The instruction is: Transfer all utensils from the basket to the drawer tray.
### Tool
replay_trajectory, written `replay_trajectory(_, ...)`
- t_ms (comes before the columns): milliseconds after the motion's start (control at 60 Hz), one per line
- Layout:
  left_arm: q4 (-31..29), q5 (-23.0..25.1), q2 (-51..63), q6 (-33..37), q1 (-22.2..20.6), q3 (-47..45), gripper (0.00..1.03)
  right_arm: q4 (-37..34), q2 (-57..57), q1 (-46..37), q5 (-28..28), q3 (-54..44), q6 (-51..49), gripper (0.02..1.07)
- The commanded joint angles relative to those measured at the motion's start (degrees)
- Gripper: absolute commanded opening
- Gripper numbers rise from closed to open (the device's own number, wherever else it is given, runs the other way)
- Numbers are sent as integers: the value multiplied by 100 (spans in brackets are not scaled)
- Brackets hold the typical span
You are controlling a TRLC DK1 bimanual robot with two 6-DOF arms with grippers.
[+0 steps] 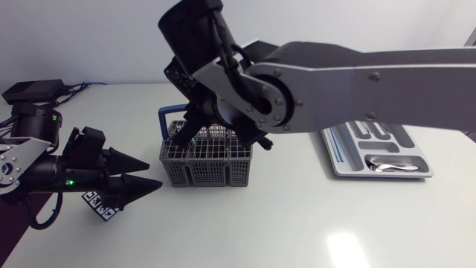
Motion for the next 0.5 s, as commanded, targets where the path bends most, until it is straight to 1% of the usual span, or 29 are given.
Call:
replay_trajectory(0, 18, 83, -103, 27, -57, -164, 99, 81, -379, -115, -176, -198, -14, 8)
replay_trajectory(50, 18, 83, -129, 9, -66, -164, 99, 37, -537, -203, -369, -260, -23, 8)
replay_trajectory(117, 18, 83, -164, 0, -66, -164, 99, -192, -739, -370, -686, -277, -5, 8)
replay_trajectory(150, 18, 83, -182, -17, -66, -155, 99, -385, -836, -458, -941, -269, 4, 8)
replay_trajectory(233, 9, 83, -217, -35, -75, -155, 99, -763, -1073, -695, -1187, -286, 48, 8)
replay_trajectory(300, 9, 83, -270, -61, -75, -164, 99, -1281, -1205, -836, -1547, -260, 21, 8)
replay_trajectory(367, 9, 83, -296, -70, -75, -173, 99, -1536, -1434, -994, -1617, -383, -146, 8)
replay_trajectory(483, 9, 83, -357, -96, -75, -182, 99, -2029, -1794, -1424, -2074, -497, -392, 8)
